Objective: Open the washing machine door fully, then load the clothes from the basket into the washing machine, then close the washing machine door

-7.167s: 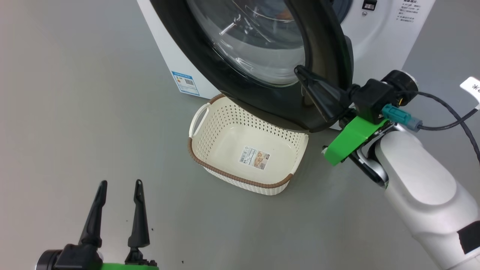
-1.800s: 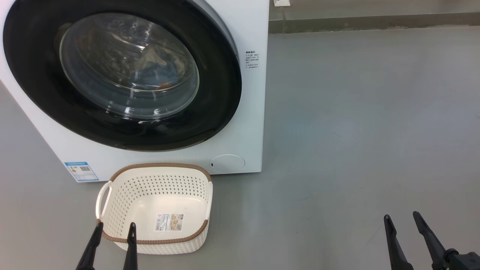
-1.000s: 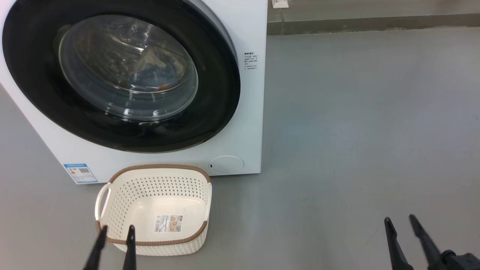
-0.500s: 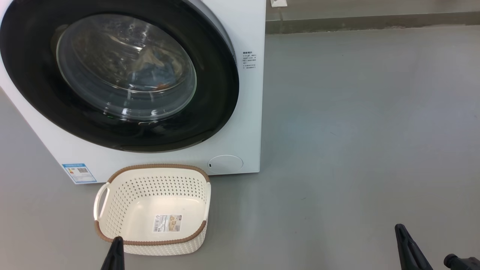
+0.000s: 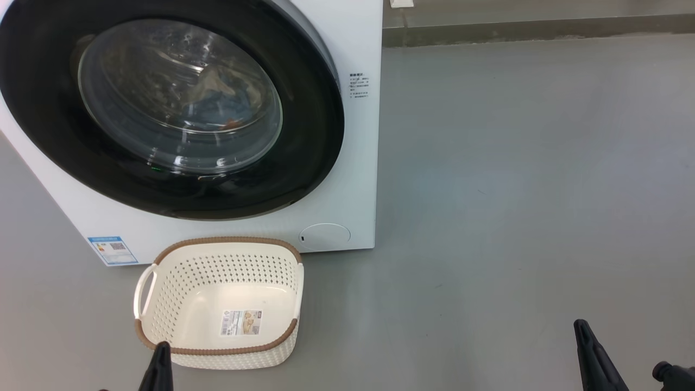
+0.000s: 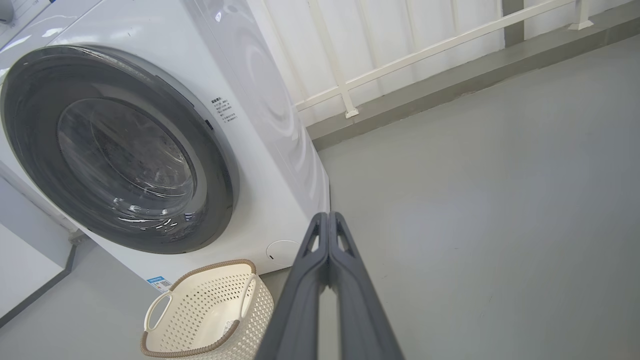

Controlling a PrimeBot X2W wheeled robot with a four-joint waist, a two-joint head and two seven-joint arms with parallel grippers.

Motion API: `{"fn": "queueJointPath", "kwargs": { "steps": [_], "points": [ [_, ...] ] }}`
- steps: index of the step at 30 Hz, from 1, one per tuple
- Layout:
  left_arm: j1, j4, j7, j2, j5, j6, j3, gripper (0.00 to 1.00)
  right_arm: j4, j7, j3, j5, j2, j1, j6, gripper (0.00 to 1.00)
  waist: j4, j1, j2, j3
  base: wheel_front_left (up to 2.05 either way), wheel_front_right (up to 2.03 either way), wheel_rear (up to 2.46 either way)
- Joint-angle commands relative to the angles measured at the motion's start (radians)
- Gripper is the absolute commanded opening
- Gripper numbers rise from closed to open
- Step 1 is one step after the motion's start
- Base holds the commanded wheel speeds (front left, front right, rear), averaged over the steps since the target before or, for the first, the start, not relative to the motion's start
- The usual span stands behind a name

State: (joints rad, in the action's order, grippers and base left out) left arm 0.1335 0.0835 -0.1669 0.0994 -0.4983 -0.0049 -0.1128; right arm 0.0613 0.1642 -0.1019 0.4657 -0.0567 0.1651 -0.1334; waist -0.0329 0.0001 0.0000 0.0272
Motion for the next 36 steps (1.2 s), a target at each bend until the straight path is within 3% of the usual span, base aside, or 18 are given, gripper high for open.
{"fn": "queueJointPath", "kwargs": {
  "steps": [1,36],
  "points": [
    [-0.046,-0.011,0.006,0.01,-0.034,-0.01,0.02,0.0,-0.018,-0.005,0.009,0.04,-0.011,-0.043,0.001,0.0,0.001,0.0,0.0,0.0,0.0,0.0,0.0],
    [-0.115,0.05,0.097,-0.004,-0.431,-0.052,0.085,0.0,0.054,-0.095,0.013,0.448,-0.013,-0.125,0.001,0.0,0.012,0.0,0.0,-0.011,0.0,0.0,0.0]
  ]
}}
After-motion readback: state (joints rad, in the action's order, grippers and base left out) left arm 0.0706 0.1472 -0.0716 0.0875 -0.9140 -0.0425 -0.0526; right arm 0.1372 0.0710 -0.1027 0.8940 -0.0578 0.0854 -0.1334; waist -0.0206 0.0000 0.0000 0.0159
